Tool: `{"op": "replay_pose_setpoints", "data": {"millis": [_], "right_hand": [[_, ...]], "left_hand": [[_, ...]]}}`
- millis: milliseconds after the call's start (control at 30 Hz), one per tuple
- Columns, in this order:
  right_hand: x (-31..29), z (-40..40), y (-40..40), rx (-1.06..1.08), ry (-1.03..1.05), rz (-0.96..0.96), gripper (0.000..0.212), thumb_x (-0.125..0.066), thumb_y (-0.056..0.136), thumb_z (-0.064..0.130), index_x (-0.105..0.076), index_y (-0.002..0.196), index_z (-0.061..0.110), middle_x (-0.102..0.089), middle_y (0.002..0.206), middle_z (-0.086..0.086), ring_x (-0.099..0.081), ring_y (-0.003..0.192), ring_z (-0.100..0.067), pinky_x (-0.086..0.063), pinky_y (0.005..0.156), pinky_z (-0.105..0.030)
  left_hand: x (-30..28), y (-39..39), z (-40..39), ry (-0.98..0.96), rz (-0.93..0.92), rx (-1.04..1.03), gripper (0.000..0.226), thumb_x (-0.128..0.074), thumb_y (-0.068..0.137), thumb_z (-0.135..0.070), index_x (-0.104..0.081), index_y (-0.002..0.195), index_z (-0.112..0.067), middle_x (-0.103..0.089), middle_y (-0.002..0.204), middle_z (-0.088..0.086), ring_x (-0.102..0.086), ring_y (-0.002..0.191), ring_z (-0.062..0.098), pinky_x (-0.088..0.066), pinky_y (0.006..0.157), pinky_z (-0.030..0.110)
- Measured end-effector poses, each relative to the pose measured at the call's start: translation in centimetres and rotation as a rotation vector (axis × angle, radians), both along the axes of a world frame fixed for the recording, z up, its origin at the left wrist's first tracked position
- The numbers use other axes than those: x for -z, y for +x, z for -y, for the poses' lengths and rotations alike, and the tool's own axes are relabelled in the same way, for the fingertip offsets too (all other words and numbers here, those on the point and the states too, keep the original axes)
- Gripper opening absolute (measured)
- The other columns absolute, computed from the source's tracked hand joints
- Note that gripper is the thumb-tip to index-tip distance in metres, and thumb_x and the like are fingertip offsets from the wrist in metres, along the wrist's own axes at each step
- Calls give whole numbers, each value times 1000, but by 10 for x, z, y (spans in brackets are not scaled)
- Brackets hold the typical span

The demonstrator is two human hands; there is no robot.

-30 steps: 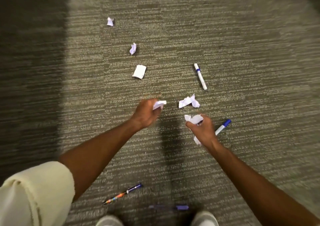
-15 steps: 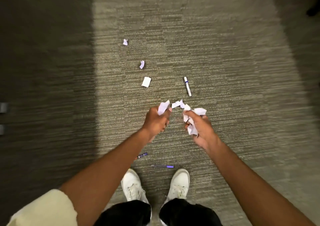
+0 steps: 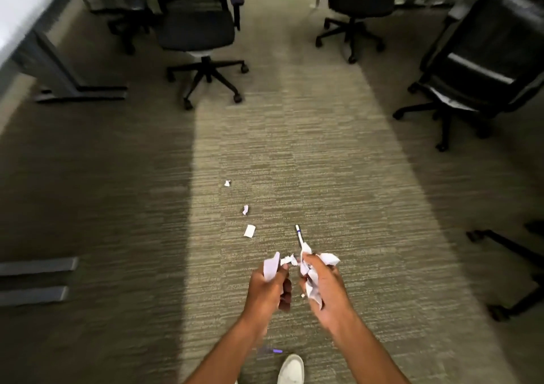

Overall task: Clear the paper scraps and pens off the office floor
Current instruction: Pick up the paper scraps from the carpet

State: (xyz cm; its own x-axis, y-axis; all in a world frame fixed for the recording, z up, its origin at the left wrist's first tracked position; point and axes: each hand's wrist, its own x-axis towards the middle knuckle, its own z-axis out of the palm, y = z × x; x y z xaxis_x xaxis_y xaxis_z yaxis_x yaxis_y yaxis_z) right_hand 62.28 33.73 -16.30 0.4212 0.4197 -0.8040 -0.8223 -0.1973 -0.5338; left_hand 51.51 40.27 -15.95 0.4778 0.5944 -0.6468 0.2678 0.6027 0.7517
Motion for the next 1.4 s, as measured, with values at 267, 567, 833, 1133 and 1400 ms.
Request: {"op": "replay_pose_setpoints", "data": {"millis": [267,567,833,1133,1400], "right_hand": [[-78,24,-22,-35,70,15,25,-71,84,17,-66,107,10,-68,91,-10,-62,68,-17,-48,60,-30],[-101,23,-71,-187,174,-64,4,-62,86,18,-64,85,15,-63,65,-2,-56,50,-12,-44,50,-26],[-108,13,-161,-445,230,-176,18,-59,88,28,-67,78,15,-67,68,-5,-63,54,-15,-52,52,-27],[-114,46,-341,-766,205,-266,21,-58,88,23,-67,77,8,-72,73,-12,-69,58,-21,-57,56,-31],[-110,131,-537,-1005,128,-278,21,-56,89,25,-64,76,10,-65,72,-10,-67,59,-22,-56,62,-32]], "left_hand": [[-81,-25,48,-18,-9,-179,23,-60,94,-24,-64,81,-6,-60,59,7,-52,46,19,-38,43,26],[-116,-77,73,-26,-17,-472,23,-63,91,-25,-64,70,-15,-62,54,2,-54,40,11,-42,37,19],[-127,-166,88,-40,148,-778,23,-54,96,-13,-62,75,-11,-58,57,5,-51,51,17,-44,54,31],[-131,-336,151,24,175,-1112,17,-52,96,-10,-61,81,-8,-59,63,7,-52,51,15,-44,47,25],[-123,-513,260,114,134,-1381,13,-55,95,-11,-62,86,-5,-64,73,11,-58,66,21,-50,57,30]]}}
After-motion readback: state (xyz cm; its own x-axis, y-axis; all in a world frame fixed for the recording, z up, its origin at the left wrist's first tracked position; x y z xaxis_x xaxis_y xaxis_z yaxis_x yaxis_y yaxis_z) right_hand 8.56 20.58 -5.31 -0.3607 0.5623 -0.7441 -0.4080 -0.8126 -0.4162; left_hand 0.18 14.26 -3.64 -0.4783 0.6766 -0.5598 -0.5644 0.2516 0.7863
